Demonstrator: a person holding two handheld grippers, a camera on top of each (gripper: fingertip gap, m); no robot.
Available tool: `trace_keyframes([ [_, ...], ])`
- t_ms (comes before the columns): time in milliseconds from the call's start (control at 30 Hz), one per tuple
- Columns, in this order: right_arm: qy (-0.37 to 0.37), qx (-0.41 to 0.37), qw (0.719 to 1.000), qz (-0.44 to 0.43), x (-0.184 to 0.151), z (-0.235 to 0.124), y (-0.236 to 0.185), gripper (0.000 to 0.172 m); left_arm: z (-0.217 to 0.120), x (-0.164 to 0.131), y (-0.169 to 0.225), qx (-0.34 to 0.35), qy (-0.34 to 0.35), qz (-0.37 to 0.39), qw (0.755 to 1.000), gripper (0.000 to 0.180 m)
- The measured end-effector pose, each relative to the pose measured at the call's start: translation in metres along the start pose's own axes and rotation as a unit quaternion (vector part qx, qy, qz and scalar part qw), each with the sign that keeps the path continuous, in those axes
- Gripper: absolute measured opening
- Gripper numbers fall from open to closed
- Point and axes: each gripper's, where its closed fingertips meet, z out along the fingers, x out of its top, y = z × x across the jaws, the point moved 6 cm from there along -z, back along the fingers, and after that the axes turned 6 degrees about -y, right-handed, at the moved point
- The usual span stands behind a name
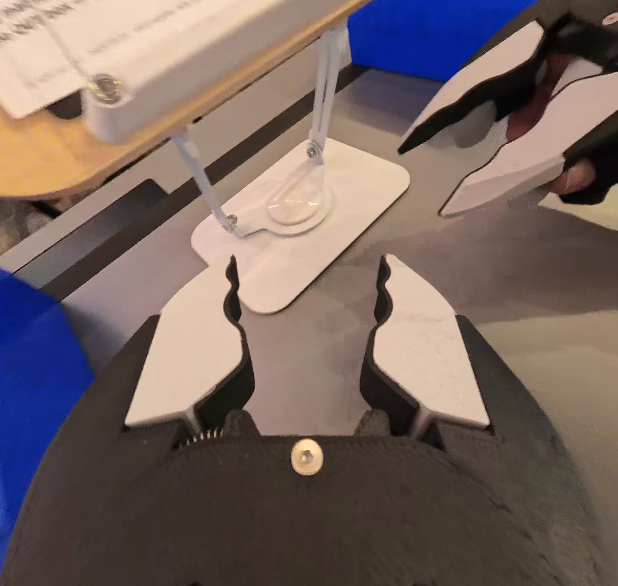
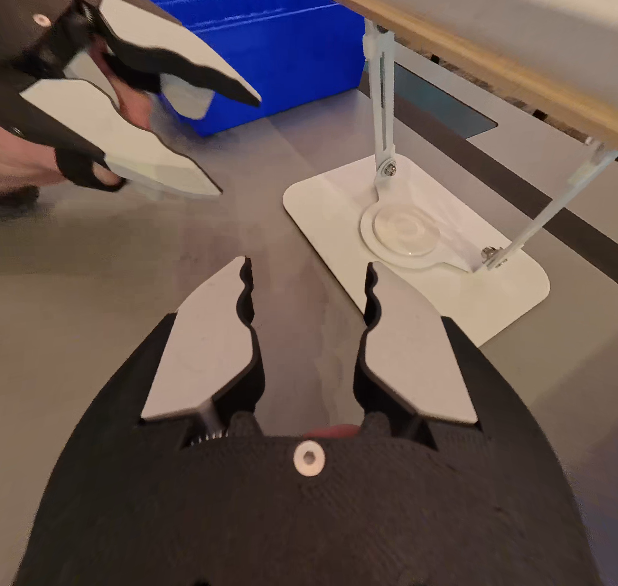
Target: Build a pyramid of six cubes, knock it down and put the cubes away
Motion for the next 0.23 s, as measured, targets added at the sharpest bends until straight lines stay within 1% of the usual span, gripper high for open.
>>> trace_keyframes([
  [67,0.009,-0.001,1.0,-0.008,-0.003,0.005,0.0,0.061,0.019,-0.001,0.004,-0.018,0.032,-0.003,0.999,0.065],
  [133,0.005,0.006,1.0,-0.016,-0.007,0.006,-0.003,0.06,0.034,-0.005,0.013,-0.019,0.037,-0.007,0.999,0.064],
  [233,-0.004,-0.006,0.999,-0.039,-0.014,0.003,-0.005,0.059,0.032,-0.005,0.018,0.004,0.029,0.046,0.999,0.062],
])
